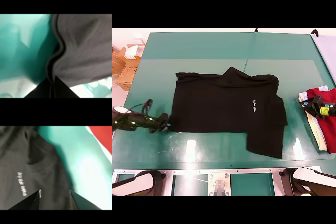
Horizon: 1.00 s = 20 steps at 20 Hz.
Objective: Fold the shirts.
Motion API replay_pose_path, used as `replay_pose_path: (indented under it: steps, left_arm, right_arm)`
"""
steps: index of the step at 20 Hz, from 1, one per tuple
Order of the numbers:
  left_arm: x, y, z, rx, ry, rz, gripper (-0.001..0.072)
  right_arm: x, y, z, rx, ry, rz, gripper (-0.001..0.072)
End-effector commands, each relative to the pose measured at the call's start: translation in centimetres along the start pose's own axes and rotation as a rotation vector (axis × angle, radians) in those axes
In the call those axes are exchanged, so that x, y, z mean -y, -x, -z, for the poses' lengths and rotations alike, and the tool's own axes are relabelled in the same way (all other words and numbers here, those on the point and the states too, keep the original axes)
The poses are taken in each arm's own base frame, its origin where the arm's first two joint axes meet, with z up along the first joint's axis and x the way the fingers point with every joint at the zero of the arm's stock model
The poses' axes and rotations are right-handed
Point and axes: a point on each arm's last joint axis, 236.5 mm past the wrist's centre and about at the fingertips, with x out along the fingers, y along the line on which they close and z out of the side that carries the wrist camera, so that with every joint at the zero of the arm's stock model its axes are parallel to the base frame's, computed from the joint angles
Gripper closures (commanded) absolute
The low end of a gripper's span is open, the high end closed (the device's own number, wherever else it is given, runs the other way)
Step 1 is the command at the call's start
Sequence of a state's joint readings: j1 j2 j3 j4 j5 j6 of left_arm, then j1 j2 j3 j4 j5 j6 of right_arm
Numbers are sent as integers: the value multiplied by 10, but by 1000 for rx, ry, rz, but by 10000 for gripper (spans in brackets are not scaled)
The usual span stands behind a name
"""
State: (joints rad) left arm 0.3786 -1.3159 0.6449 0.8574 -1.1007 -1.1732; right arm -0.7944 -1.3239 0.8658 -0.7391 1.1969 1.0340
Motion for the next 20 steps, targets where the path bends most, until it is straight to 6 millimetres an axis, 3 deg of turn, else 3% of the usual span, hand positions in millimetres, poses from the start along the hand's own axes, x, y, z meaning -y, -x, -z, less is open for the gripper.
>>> replay_pose_path:
  steps: [1,5,9,16,17,20]
  left_arm:
    - [-20,32,-26,60,9,-60,684]
    - [-21,35,-34,87,-20,-63,683]
    - [-22,35,-34,89,-21,-65,683]
    - [-21,35,-32,82,-20,-63,683]
    - [-21,35,-32,82,-20,-62,683]
    - [-20,34,-31,77,-17,-55,683]
  right_arm:
    - [25,-12,44,-101,-99,29,283]
    - [30,-46,116,-245,-184,14,237]
    - [23,-62,175,-381,-242,4,237]
    - [11,-65,195,-459,-241,-7,250]
    - [10,-65,194,-453,-238,-12,309]
    - [0,-71,174,-378,-212,-65,589]
